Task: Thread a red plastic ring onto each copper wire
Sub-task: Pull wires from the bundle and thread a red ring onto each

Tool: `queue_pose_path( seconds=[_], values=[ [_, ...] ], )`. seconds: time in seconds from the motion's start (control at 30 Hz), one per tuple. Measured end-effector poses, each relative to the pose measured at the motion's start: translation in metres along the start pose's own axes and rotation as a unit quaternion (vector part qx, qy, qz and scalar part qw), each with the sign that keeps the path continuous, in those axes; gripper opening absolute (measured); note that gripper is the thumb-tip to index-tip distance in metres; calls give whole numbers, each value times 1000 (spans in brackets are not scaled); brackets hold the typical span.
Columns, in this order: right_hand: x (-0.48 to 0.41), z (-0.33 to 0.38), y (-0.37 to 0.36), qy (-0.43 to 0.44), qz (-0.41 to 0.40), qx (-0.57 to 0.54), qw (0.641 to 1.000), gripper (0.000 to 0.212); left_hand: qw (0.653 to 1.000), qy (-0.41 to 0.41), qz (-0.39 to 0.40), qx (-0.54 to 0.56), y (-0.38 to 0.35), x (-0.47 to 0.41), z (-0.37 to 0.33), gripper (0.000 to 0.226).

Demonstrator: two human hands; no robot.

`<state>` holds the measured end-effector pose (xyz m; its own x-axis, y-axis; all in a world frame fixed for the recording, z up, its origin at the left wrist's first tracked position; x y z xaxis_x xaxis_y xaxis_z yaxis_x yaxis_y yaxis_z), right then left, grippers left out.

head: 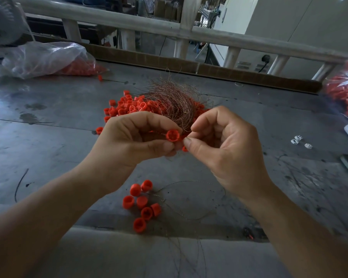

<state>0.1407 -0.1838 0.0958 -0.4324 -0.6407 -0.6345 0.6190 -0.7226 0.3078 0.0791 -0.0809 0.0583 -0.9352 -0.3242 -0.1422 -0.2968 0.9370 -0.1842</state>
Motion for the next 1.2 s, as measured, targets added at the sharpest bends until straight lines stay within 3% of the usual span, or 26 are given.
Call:
queue_pose_path(
  seconds=[0.6,0.97,1.2],
  values=[
    [-2,-1,5,-11,-5,18,1000,30,998,42,7,53,0,0,5,26],
    [4,-20,-5,-123,13,-111,986,30,992,43,85,86,-13,2,5,22],
    [3,-34,-10,-155,28,-104,982,31,991,57,92,83,-14,1,10,22]
  ],
)
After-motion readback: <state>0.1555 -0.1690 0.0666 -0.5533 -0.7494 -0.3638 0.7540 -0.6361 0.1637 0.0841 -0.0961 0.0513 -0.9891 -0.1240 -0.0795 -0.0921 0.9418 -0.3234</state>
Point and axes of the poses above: each hand's wrist, its own x-axis away from the middle knuckle, its own y-axis out of the back of the hand, z = x × y, the point moved 10 cm from there along -x, towards the middle knuckle, and after that the axes turned 10 degrees about y, right-handed, at the moved point
